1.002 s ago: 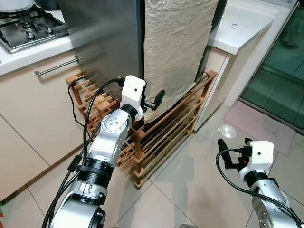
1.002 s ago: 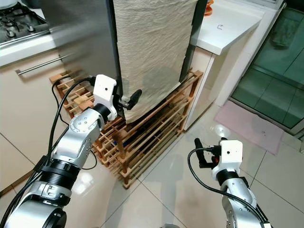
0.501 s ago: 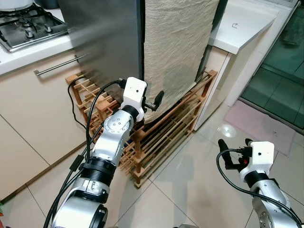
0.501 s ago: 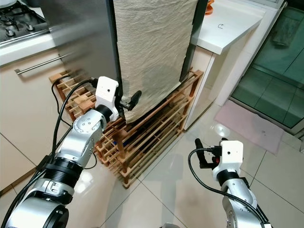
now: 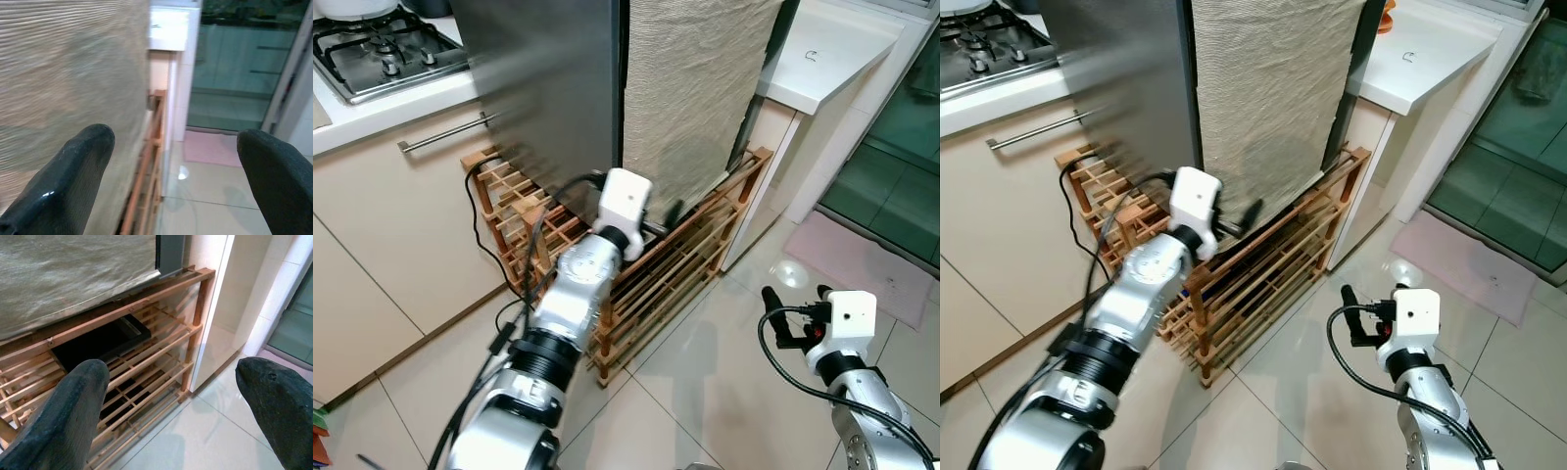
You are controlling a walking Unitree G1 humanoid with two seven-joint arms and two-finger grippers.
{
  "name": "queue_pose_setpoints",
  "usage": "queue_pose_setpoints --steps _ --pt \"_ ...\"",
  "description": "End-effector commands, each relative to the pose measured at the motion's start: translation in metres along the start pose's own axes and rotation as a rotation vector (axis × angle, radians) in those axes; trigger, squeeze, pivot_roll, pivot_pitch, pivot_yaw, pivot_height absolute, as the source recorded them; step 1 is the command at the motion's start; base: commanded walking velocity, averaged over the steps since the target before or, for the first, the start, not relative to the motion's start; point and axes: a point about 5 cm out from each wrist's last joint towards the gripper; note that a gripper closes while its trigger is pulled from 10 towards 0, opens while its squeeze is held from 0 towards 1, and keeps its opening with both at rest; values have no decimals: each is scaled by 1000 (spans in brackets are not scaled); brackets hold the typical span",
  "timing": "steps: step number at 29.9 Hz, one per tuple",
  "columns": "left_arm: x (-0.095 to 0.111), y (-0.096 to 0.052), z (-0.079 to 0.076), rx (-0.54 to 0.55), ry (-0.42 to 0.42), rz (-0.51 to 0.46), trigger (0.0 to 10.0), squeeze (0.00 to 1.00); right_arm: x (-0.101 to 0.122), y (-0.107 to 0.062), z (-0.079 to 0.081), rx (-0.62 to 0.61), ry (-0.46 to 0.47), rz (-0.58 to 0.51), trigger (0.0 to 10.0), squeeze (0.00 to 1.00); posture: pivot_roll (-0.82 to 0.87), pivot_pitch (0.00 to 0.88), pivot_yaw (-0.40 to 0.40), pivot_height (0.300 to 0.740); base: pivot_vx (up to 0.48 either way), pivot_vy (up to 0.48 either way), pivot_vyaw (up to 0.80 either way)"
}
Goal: Restocking fridge
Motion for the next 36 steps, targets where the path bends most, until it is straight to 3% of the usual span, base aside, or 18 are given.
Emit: queue_pose_setpoints --steps 1,5,8,9,20,36 --pt "-1 0 -2 -11 10 14 10000 0 -3 -1 0 1 -1 11 10000 0 -61 31 -23 740 0 0 0" --pt "2 0 -3 -21 11 2 10000 0 -3 -2 1 0 0 11 10000 0 -63 34 -19 740 0 0 0" --pt "6 -5 6 4 23 -17 10000 0 -2 -3 3 -1 1 11 10000 0 -63 38 -17 740 0 0 0" --pt "8 -11 16 43 40 -34 10000 0 -2 -4 4 0 2 13 10000 0 -58 43 -18 740 0 0 0" --pt "13 -28 47 162 50 -52 10000 0 -3 -5 4 9 3 18 10000 0 -40 47 -24 740 0 0 0" --pt "17 -14 42 176 52 -69 10000 0 2 -3 4 5 -3 10 10000 0 -64 32 -23 740 0 0 0"
Point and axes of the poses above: a point about 5 cm out from each wrist's last joint towards the gripper, its own y axis pointing out of the wrist towards the gripper, its own x axis along the axis of the wrist's last joint, z = x × y, and after that the axes turned 11 degrees about -y, right-handed
